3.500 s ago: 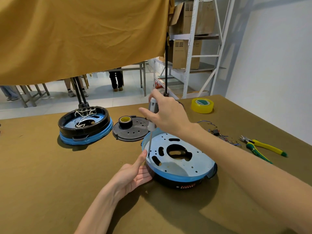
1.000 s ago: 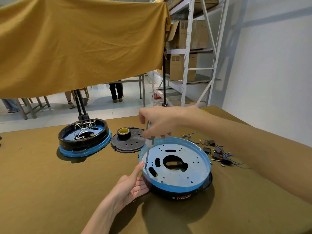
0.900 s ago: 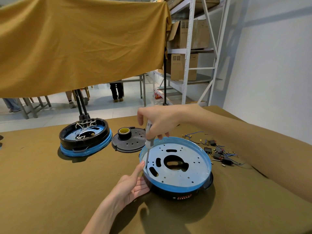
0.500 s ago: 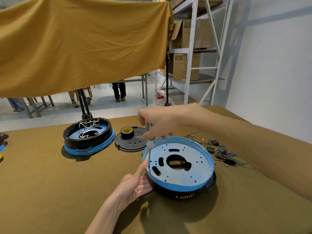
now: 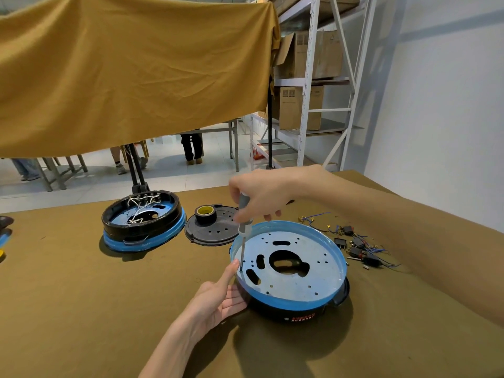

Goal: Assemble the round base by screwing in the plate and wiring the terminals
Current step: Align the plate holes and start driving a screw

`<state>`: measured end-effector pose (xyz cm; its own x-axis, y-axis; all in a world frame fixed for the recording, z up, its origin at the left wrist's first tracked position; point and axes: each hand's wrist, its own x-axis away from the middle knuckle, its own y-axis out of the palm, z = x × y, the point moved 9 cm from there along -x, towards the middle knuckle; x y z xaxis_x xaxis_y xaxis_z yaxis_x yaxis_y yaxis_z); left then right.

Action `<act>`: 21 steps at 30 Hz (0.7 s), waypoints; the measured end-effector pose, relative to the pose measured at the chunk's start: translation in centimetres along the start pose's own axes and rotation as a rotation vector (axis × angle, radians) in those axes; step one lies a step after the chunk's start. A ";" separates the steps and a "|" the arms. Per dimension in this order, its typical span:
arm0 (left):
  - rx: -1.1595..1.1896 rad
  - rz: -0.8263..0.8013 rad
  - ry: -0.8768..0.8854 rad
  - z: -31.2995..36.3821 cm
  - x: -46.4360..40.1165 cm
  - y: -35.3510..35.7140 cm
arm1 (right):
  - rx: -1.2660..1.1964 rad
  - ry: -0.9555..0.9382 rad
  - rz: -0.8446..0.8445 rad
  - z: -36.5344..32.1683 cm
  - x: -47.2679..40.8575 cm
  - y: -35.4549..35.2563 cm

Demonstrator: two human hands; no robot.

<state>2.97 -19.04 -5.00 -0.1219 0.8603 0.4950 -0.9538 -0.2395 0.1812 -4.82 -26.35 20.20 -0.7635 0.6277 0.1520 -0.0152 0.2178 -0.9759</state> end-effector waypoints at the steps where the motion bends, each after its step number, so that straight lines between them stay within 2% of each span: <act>1: 0.001 0.002 0.000 0.0 0.0 0.0 | -0.011 -0.005 -0.042 0.0 0.2 0.1; 6: -0.009 0.016 -0.017 0.0 0.0 0.0 | 0.102 0.044 0.012 0.4 0.2 -0.1; 10: -0.021 0.020 -0.019 0.0 0.1 -0.1 | -0.029 -0.018 -0.054 0.1 0.8 0.0; 14: -0.016 0.010 -0.018 0.1 0.2 0.0 | 0.040 -0.004 0.035 -0.2 0.5 -0.1; 18: -0.016 0.007 -0.012 0.1 0.1 0.0 | 0.002 -0.039 -0.030 -0.3 0.8 0.2; 21: -0.011 0.007 -0.018 0.1 0.2 0.1 | 0.096 0.007 0.085 0.2 0.5 -0.3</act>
<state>2.87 -18.94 -4.84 -0.1234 0.8503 0.5115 -0.9559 -0.2404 0.1689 -5.27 -26.27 20.57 -0.7603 0.6459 0.0686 -0.0122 0.0914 -0.9957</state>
